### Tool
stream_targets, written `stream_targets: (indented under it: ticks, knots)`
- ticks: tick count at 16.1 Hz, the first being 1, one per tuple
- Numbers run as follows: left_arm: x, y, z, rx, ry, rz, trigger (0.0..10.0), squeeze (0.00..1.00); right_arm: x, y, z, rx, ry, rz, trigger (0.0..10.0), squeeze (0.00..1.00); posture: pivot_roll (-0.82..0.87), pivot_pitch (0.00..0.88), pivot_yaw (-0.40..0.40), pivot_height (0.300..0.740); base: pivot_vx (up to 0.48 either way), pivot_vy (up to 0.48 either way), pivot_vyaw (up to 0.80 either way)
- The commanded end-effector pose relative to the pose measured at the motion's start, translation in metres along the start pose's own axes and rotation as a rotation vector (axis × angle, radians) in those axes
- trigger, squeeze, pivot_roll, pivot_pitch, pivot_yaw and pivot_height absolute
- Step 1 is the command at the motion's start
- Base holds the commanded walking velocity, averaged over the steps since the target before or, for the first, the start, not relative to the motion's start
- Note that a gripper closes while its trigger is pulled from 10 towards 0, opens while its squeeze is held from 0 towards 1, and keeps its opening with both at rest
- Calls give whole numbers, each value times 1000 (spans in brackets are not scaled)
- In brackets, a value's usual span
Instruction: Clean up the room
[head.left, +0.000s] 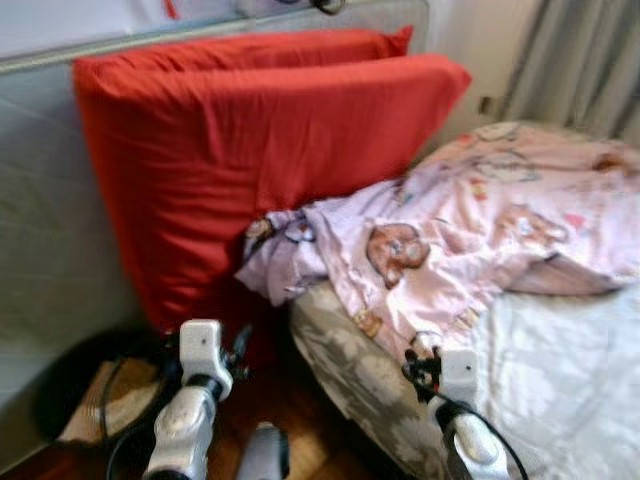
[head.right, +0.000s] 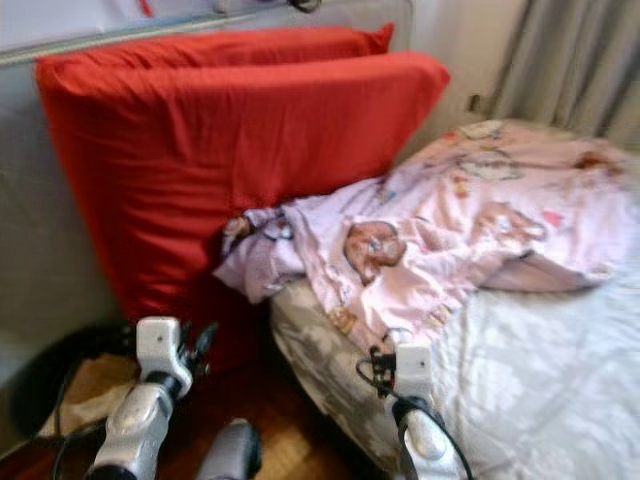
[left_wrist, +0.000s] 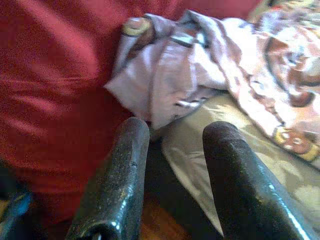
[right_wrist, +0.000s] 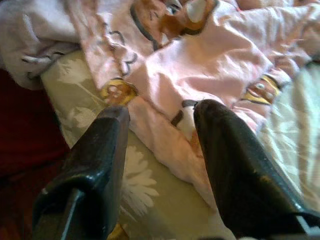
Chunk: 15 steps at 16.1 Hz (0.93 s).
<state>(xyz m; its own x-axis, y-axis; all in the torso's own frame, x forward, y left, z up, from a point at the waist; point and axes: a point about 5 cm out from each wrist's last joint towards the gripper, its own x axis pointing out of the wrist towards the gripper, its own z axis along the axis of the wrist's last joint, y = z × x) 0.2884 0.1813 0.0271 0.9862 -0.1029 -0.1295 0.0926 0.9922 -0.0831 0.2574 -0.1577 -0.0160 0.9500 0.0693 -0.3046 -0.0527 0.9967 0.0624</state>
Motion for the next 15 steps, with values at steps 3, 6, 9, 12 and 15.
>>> stream_targets:
  ticks: [3, 6, 9, 12, 15]
  knots:
    - [1, 4, 3, 2, -5, 6, 10000, 0, 3, 4, 6, 5, -30, 19, 10000, 0, 65, 0, -4, 625, 0, 0, 800]
    - [1, 4, 3, 1, -4, 5, 10000, 0, 3, 4, 6, 26, -34, 18, 10000, 0, 64, 0, -3, 625, 0, 0, 0]
    - [-1, 3, 0, 0, 4, -2, 10000, 0, 2, 1, 2, 31, -4, -31, 10000, 0, 63, 0, -1, 625, 275, 0, 0]
    - [1, 1, 1, -1, 2, -13, 10000, 0, 3, -15, -2, 123, 59, -173, 10000, 0, 65, 0, -2, 625, 279, 0, 0]
    - [3, 1, 5, -1, -8, -10, 10000, 0, 5, -23, 0, 151, 70, -209, 10000, 0, 63, 0, -1, 625, 277, 0, -654]
